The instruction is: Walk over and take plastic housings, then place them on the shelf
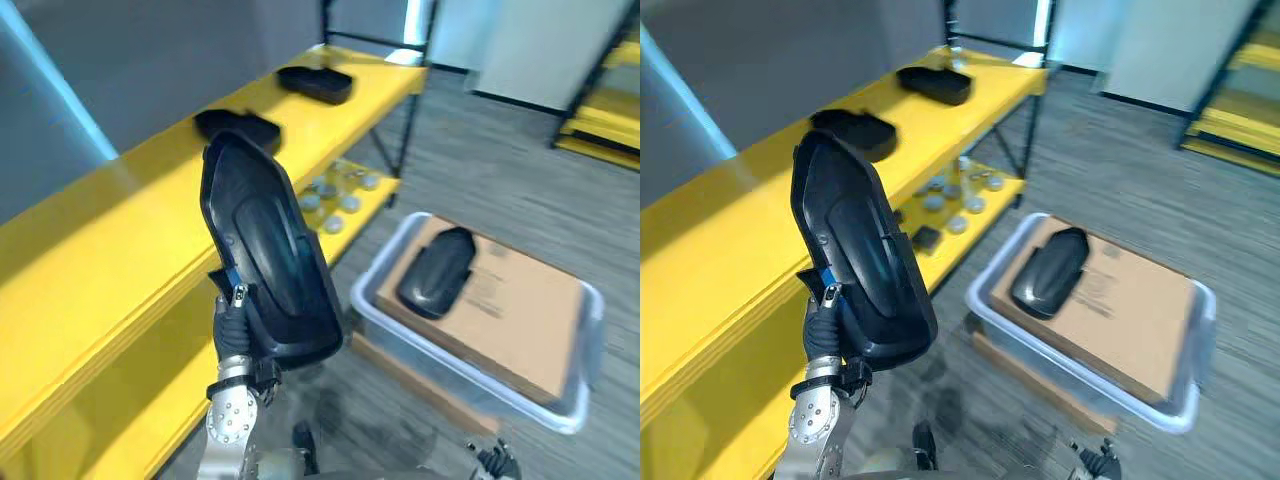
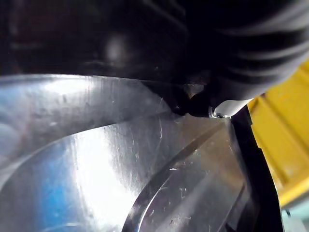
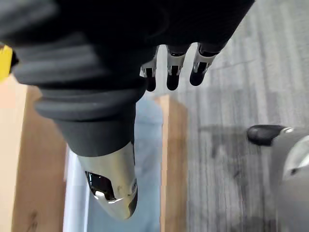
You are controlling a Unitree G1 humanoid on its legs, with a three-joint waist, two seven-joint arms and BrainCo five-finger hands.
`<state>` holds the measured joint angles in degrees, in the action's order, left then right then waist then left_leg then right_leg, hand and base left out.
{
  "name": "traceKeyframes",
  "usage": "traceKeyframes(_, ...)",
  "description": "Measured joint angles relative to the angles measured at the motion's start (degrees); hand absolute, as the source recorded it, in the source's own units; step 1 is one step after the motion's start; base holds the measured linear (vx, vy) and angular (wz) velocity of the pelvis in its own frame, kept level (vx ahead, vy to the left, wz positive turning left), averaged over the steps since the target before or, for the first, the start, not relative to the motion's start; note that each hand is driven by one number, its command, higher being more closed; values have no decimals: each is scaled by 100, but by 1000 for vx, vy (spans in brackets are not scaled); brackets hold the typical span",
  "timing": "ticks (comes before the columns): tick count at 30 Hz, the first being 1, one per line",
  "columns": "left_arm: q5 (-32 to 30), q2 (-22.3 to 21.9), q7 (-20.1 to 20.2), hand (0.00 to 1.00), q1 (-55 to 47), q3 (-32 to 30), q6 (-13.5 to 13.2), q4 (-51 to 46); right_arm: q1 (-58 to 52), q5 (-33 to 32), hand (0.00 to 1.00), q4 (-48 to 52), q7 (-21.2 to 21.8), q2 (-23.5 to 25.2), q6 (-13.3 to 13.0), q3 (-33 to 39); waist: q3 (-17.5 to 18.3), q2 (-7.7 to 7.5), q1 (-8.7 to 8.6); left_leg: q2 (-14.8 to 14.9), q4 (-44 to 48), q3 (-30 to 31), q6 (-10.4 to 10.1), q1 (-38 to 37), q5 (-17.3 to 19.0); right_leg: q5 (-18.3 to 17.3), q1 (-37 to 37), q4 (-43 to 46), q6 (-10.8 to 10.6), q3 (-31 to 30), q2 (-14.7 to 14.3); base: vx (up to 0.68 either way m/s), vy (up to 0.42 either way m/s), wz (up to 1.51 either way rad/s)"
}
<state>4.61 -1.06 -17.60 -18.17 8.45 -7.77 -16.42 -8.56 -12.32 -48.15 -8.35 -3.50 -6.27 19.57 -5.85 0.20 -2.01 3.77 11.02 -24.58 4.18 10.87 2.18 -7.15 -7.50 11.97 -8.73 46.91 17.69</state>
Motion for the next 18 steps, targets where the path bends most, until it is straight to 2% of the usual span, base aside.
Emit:
traceKeyframes(2,7,42,29,100,248,60,0,157,110,125,0,-62,24,115,24,-16,-56,-67,-2,-186,165,142,70,68,208,-24,-135,35,-70,188,152,86,164,60)
traceKeyframes(3,16,36,30,100,359,79,-1,166,201,211,0,-158,88,195,68,-58,-125,-153,15,-273,435,168,79,66,470,-183,-194,330,-60,207,394,91,154,38)
traceKeyframes(4,27,22,33,100,426,101,-1,185,232,274,0,-198,99,194,93,-188,-191,-148,10,-320,681,268,115,52,644,-285,-214,758,275,126,560,121,197,41)
traceKeyframes(5,30,21,31,100,487,155,-1,213,230,347,0,-212,117,194,128,-275,-243,-141,-17,-402,803,396,186,24,761,-282,-133,1343,751,-175,768,156,205,67)
traceKeyframes(6,29,58,25,100,648,298,0,328,177,400,0,-250,125,215,176,-334,-260,-97,-68,-513,791,621,243,-109,826,-195,354,2252,1080,-1159,877,172,194,91)
traceKeyframes(7,24,157,27,100,809,360,-2,412,175,401,0,-306,138,231,216,-428,-288,-84,-94,-545,763,810,232,-167,846,-458,663,2603,739,-1921,598,207,148,99)
traceKeyframes(8,-11,204,28,100,888,406,-2,464,182,402,0,-371,183,245,236,-509,-308,-106,-95,-587,674,928,230,-248,841,-689,906,2704,567,-2407,338,228,94,74)
traceKeyframes(10,-24,198,-3,100,899,418,-3,588,199,419,0,-407,227,214,233,-658,-321,-144,-53,-729,485,1180,268,-515,818,-975,1281,2439,584,-2848,-107,290,74,68)
traceKeyframes(11,-29,202,2,100,902,455,-3,638,214,465,0,-383,235,211,224,-681,-331,-130,-95,-785,429,1399,273,-621,814,-1050,1477,2147,577,-3055,-396,249,30,82)
traceKeyframes(12,-30,200,2,100,909,480,-3,655,211,478,0,-342,234,203,218,-722,-331,-130,-123,-812,395,1509,272,-675,814,-1051,1586,2014,574,-3217,-536,256,-13,116)
traceKeyframes(14,-43,202,-1,100,939,562,-4,723,204,587,0,-190,235,184,186,-891,-335,-126,-199,-894,385,2009,245,-838,826,-991,1956,1648,494,-3966,-996,276,-65,128)
traceKeyframes(16,-57,200,-10,100,939,592,-5,772,178,616,0,-158,232,190,162,-923,-323,-154,-193,-956,386,2232,183,-936,860,-855,2013,1404,459,-4156,-1064,329,-156,110)
traceKeyframes(17,-57,197,-10,100,912,625,-6,798,92,633,0,-93,236,205,174,-1040,-289,-282,-155,-1048,406,2335,13,-1092,966,-319,1954,1275,558,-4190,-974,366,-213,120)
traceKeyframes(18,-56,164,-11,100,903,637,-4,814,48,639,0,-18,240,200,174,-1090,-279,-256,-153,-1009,451,2323,-81,-1112,1031,-305,1890,1329,563,-4089,-960,338,-230,120)
